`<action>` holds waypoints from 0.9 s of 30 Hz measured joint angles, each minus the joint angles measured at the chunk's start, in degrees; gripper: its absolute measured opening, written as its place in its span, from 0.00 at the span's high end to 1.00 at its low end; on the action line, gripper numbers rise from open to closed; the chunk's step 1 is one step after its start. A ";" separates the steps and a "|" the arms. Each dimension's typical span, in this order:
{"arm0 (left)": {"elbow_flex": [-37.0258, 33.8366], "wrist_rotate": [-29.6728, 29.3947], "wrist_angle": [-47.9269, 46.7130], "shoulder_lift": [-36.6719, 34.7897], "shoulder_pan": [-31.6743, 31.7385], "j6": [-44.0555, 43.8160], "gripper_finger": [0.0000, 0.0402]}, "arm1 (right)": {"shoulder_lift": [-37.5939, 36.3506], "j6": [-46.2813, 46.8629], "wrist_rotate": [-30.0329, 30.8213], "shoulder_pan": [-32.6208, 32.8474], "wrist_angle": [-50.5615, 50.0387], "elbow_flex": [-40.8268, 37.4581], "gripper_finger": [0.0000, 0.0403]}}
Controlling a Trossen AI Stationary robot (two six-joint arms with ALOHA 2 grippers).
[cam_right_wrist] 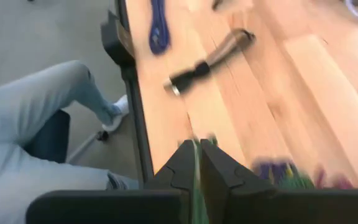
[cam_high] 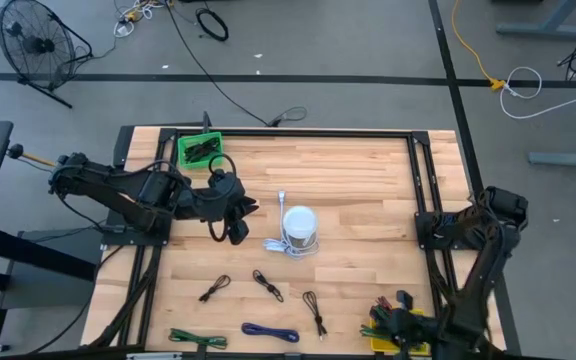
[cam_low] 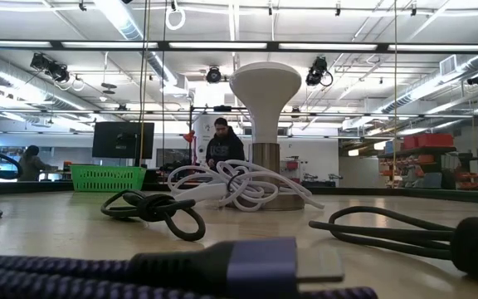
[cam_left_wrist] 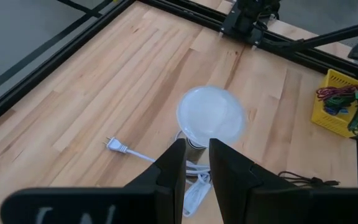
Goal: Pick & Place USB Port
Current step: Put the plain black charger cable into the green basket
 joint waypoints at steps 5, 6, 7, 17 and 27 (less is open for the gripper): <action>0.00 1.55 -0.04 0.48 -1.34 -1.09 0.81 | -0.18 -13.29 -5.00 -6.74 8.44 0.00 0.93; 0.00 2.01 -0.10 1.00 -1.99 -1.13 0.81 | -0.18 -16.45 -5.03 -7.79 10.41 0.00 0.93; -0.04 2.50 -0.56 1.42 -3.01 -1.13 0.81 | -0.18 -19.73 -5.00 -8.80 12.46 0.00 0.93; -0.04 3.22 -8.94 11.83 -14.32 -16.04 0.81 | -0.35 -40.55 -5.36 -14.13 28.39 0.00 0.93; -0.04 10.28 -13.82 25.98 -23.03 -30.68 0.81 | -0.62 -43.14 -5.29 -14.31 30.32 0.00 0.93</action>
